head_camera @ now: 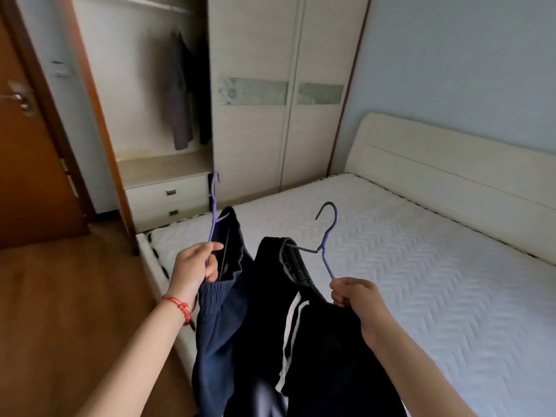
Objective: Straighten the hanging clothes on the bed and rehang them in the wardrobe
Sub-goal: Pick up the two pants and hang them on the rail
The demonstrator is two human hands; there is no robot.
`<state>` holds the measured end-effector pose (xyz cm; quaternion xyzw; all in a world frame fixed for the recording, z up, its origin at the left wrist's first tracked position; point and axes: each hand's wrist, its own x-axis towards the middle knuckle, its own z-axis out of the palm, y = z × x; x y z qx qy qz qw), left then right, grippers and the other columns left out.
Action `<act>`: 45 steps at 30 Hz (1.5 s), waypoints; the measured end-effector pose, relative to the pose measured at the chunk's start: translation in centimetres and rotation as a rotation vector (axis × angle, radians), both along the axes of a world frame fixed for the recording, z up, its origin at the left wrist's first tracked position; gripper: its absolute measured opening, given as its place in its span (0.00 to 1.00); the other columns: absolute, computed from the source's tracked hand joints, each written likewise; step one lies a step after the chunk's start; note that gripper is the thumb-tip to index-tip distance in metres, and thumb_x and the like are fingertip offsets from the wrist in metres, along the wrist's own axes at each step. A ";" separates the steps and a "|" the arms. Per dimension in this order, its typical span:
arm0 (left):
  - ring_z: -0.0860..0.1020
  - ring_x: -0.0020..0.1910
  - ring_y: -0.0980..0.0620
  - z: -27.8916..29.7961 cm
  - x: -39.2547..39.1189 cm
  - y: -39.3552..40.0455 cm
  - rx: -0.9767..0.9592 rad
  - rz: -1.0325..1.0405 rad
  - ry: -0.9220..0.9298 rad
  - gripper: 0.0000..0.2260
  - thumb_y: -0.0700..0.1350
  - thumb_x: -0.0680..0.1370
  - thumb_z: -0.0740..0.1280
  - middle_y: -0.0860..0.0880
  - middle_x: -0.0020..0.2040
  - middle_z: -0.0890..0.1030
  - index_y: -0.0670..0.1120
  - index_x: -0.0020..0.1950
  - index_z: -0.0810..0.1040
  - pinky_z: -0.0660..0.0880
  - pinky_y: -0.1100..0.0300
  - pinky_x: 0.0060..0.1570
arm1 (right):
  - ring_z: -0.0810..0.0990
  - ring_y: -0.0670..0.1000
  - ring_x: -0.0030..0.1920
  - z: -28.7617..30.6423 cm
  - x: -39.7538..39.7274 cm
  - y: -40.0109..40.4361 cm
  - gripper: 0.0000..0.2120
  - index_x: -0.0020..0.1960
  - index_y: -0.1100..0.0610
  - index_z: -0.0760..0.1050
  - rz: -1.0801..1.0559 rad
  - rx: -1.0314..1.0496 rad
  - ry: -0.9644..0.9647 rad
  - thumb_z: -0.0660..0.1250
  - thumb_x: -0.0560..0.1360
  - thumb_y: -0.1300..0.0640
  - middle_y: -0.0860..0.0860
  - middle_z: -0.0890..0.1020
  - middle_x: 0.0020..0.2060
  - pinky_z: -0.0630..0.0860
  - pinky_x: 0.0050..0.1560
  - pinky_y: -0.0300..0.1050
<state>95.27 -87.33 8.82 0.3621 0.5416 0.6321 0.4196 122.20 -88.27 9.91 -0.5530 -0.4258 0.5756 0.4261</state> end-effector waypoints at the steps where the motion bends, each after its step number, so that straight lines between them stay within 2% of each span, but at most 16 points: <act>1: 0.61 0.13 0.57 0.2 -2.3 0.0 0.003 0.009 -0.003 0.13 0.36 0.80 0.54 0.51 0.13 0.62 0.39 0.40 0.75 0.60 0.71 0.17 | 0.64 0.48 0.25 0.2 -2.2 0.5 0.12 0.32 0.60 0.68 0.021 0.013 -0.008 0.62 0.73 0.68 0.51 0.67 0.24 0.64 0.32 0.40; 8: 0.60 0.13 0.57 0.5 -18.0 0.4 -0.014 0.094 0.024 0.13 0.36 0.80 0.53 0.51 0.13 0.62 0.37 0.43 0.75 0.59 0.70 0.17 | 0.66 0.46 0.24 0.9 -18.3 5.7 0.13 0.31 0.59 0.69 0.089 0.075 0.024 0.61 0.72 0.69 0.49 0.69 0.22 0.66 0.31 0.39; 11: 0.62 0.14 0.56 0.6 -23.7 0.0 -0.037 0.169 0.063 0.13 0.37 0.80 0.54 0.51 0.14 0.63 0.40 0.42 0.77 0.61 0.70 0.18 | 0.67 0.46 0.23 1.2 -24.3 7.4 0.12 0.32 0.60 0.71 0.103 0.082 0.063 0.62 0.74 0.67 0.48 0.70 0.21 0.68 0.31 0.38; 14: 0.63 0.15 0.56 0.3 -29.2 -0.3 -0.049 0.243 0.104 0.13 0.39 0.80 0.55 0.51 0.15 0.65 0.43 0.43 0.78 0.62 0.69 0.19 | 0.67 0.45 0.22 1.5 -29.8 9.2 0.13 0.31 0.61 0.71 0.145 0.092 0.087 0.62 0.74 0.67 0.49 0.70 0.21 0.68 0.25 0.34; 17: 0.64 0.15 0.56 -0.3 -34.4 -0.3 -0.056 0.320 0.125 0.12 0.40 0.80 0.56 0.51 0.16 0.66 0.45 0.43 0.79 0.62 0.70 0.19 | 0.68 0.46 0.23 1.4 -35.4 11.3 0.13 0.32 0.60 0.70 0.230 0.101 0.075 0.61 0.75 0.67 0.50 0.70 0.22 0.69 0.28 0.35; 22: 0.64 0.14 0.54 -1.2 -43.5 1.7 -0.101 0.435 0.138 0.12 0.38 0.77 0.58 0.51 0.15 0.65 0.42 0.40 0.80 0.63 0.69 0.18 | 0.67 0.50 0.27 0.5 -45.2 15.4 0.13 0.32 0.61 0.71 0.334 0.087 0.072 0.61 0.75 0.68 0.51 0.70 0.23 0.67 0.34 0.40; 29: 0.64 0.14 0.54 -2.0 -56.3 6.8 -0.207 0.524 0.059 0.10 0.38 0.74 0.63 0.51 0.15 0.65 0.36 0.35 0.76 0.63 0.69 0.17 | 0.66 0.49 0.26 -1.5 -59.0 23.5 0.15 0.31 0.61 0.68 0.404 0.025 0.144 0.60 0.76 0.69 0.52 0.68 0.23 0.66 0.27 0.36; 31: 0.65 0.15 0.53 -1.8 -59.8 8.5 -0.250 0.555 0.051 0.10 0.39 0.74 0.65 0.50 0.15 0.66 0.37 0.34 0.76 0.64 0.66 0.18 | 0.65 0.49 0.26 -1.7 -63.5 26.4 0.15 0.31 0.61 0.68 0.415 -0.024 0.159 0.59 0.76 0.69 0.54 0.68 0.24 0.66 0.29 0.38; 34: 0.65 0.16 0.52 -1.6 -64.7 10.5 -0.272 0.596 0.063 0.14 0.40 0.74 0.65 0.49 0.17 0.67 0.42 0.27 0.76 0.65 0.64 0.20 | 0.66 0.50 0.28 -1.7 -69.5 29.8 0.13 0.33 0.61 0.70 0.432 -0.059 0.167 0.59 0.76 0.69 0.55 0.68 0.26 0.66 0.33 0.40; 36: 0.65 0.15 0.53 -1.4 -67.8 11.9 -0.249 0.614 0.055 0.12 0.40 0.75 0.62 0.50 0.17 0.67 0.43 0.34 0.80 0.64 0.67 0.19 | 0.67 0.50 0.30 -1.6 -73.2 31.7 0.13 0.34 0.61 0.70 0.447 -0.065 0.154 0.59 0.76 0.69 0.55 0.68 0.28 0.67 0.34 0.41; 39: 0.66 0.15 0.54 -1.0 -72.4 14.6 -0.229 0.630 0.076 0.12 0.39 0.78 0.58 0.51 0.16 0.67 0.42 0.40 0.79 0.64 0.69 0.18 | 0.68 0.51 0.30 -1.6 -77.9 34.7 0.13 0.33 0.61 0.71 0.460 -0.067 0.125 0.60 0.76 0.67 0.55 0.70 0.28 0.68 0.37 0.42; 45: 0.67 0.15 0.56 -1.8 -81.5 23.1 -0.235 0.548 0.121 0.12 0.40 0.79 0.58 0.49 0.16 0.69 0.41 0.40 0.78 0.65 0.68 0.18 | 0.70 0.51 0.30 -2.8 -85.8 41.7 0.15 0.30 0.60 0.72 0.385 -0.006 0.064 0.62 0.76 0.65 0.55 0.72 0.26 0.70 0.38 0.43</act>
